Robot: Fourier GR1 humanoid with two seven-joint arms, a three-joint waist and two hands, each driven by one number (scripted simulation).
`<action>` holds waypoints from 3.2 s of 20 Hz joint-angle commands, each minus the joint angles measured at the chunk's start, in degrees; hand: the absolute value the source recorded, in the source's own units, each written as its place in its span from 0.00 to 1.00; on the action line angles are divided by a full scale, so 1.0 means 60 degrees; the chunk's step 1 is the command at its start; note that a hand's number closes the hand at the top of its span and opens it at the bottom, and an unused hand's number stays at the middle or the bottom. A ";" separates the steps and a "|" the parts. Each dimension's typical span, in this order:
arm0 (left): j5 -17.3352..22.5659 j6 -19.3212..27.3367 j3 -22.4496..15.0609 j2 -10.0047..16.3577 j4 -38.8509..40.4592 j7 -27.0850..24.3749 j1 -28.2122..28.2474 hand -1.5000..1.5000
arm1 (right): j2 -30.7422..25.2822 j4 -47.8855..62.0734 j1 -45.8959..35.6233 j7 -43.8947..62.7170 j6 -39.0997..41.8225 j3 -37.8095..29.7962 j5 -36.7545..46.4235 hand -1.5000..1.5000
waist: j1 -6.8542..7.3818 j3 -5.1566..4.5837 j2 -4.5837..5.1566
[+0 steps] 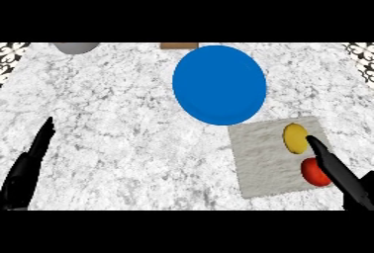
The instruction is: Pick the lemon from the placemat and place it in the plate
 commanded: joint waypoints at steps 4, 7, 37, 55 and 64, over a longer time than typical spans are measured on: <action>-0.0141 -0.0026 -0.0115 -0.0127 -0.0171 0.0196 -0.0109 0.50 | -0.2206 -0.0438 0.1769 0.3238 0.0133 0.1510 0.1688 0.00 | 0.0089 -0.0028 0.0063; -0.0317 0.0103 -0.0217 -0.0230 -0.0334 -0.0021 0.0148 0.50 | -0.3562 -0.0705 0.2116 0.5011 0.0684 0.1195 0.1920 0.00 | 0.0151 -0.0033 0.0067; -0.0887 -0.0889 0.0681 -0.0877 -0.0321 -0.0138 0.0377 0.50 | -0.4560 0.2199 -0.2258 1.0595 0.6611 0.1164 0.1562 0.00 | 0.0146 0.0020 0.0038; -0.1627 -0.1658 0.1804 -0.1663 0.0819 -0.0613 -0.0380 0.50 | -0.2739 0.4363 -0.1717 0.8253 0.8215 0.0138 0.2685 0.00 | 0.0065 0.0019 0.0043; -0.1913 -0.2030 0.1933 -0.1912 -0.0456 -0.0109 0.0293 0.50 | -0.1869 0.5953 -0.3161 0.7112 0.7821 -0.0316 0.3479 1.00 | 0.0140 0.0023 0.0042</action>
